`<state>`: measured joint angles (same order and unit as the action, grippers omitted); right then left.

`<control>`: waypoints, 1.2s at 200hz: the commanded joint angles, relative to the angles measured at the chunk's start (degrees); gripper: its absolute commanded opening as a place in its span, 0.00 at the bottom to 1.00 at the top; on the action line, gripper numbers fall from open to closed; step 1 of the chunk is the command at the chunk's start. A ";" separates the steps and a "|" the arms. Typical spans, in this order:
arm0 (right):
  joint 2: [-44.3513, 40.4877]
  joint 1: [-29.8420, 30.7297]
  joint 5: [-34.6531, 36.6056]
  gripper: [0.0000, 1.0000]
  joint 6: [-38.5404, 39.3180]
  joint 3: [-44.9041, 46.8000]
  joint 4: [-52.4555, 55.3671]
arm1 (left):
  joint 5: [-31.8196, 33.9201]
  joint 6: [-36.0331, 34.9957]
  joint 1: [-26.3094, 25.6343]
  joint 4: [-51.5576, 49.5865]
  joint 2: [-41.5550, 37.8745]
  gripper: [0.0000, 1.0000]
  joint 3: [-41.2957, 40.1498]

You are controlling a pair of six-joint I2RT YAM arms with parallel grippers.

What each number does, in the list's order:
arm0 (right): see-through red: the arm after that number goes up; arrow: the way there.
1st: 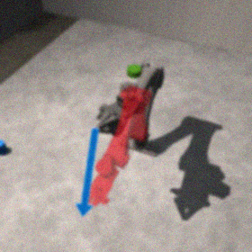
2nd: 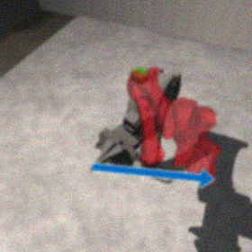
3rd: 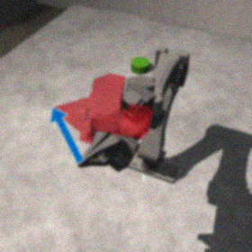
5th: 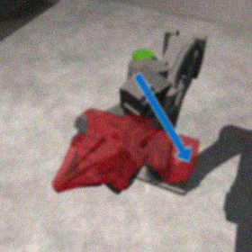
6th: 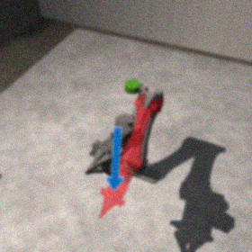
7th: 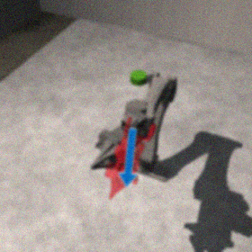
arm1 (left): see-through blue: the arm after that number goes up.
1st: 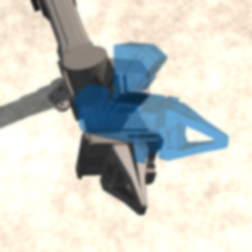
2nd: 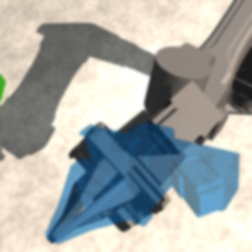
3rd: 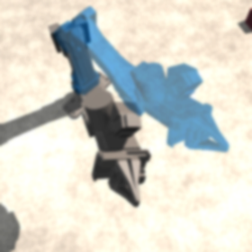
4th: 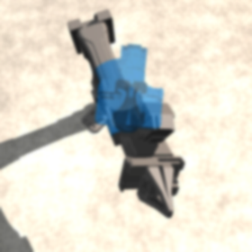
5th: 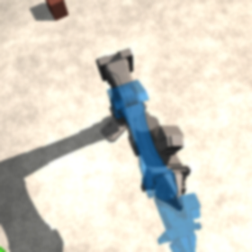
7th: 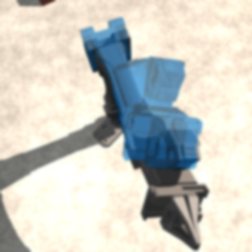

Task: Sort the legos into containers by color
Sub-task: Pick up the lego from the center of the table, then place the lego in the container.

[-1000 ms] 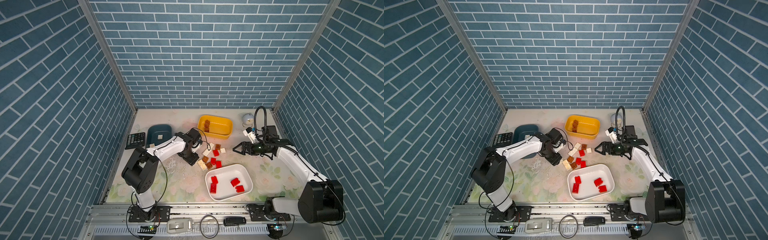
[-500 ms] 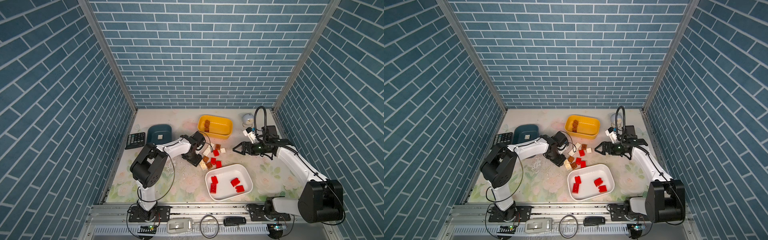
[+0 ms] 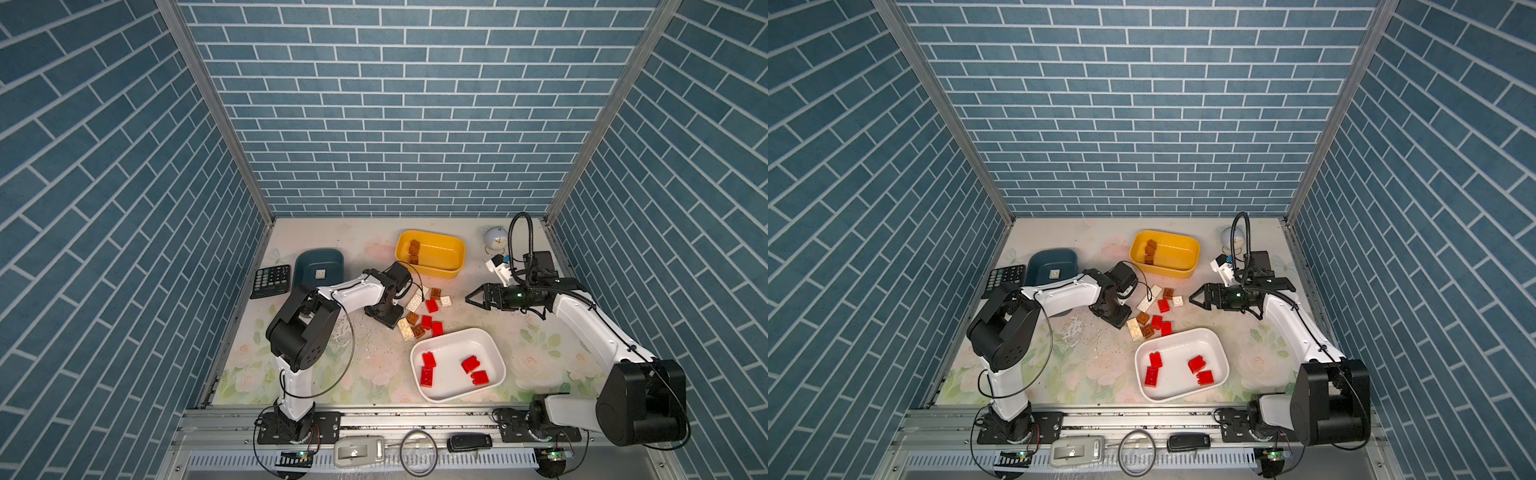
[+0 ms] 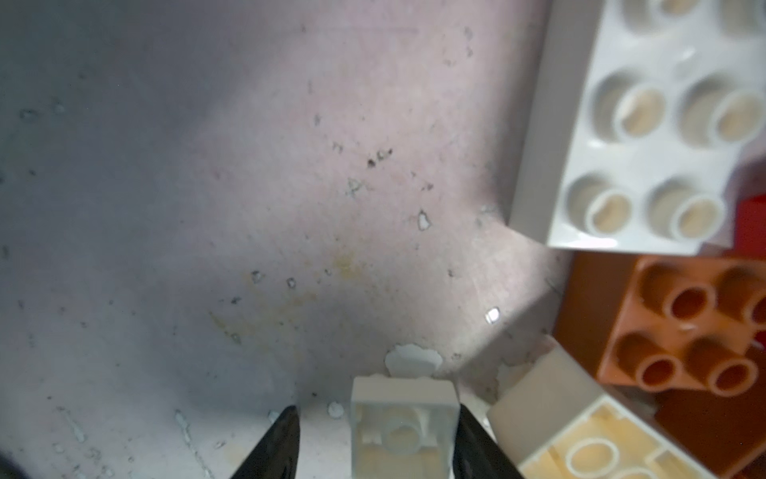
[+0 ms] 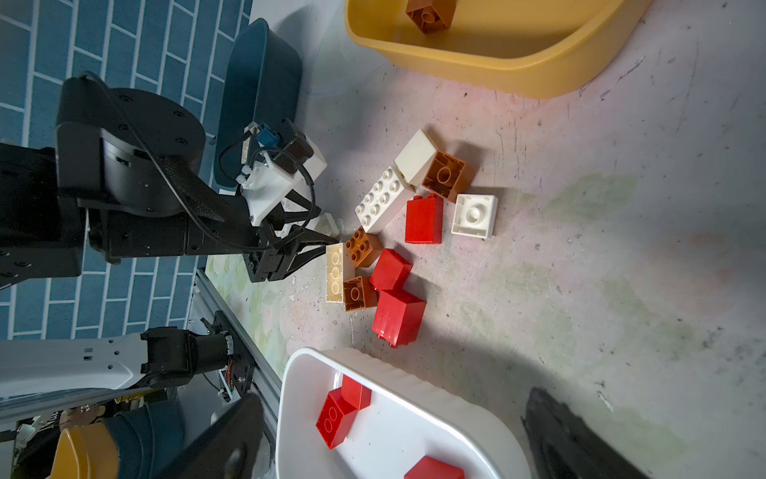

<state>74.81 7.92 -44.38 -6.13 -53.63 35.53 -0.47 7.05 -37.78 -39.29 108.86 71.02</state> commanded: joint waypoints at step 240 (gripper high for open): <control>1.12 -0.10 -3.09 0.99 -0.63 -0.93 -1.43 | 11.18 -9.20 30.30 -9.72 -6.76 0.32 9.54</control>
<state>75.44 7.92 -46.44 -6.24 -53.63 34.02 7.66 -1.43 -10.81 -50.98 100.05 80.68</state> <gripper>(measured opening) 0.988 0.342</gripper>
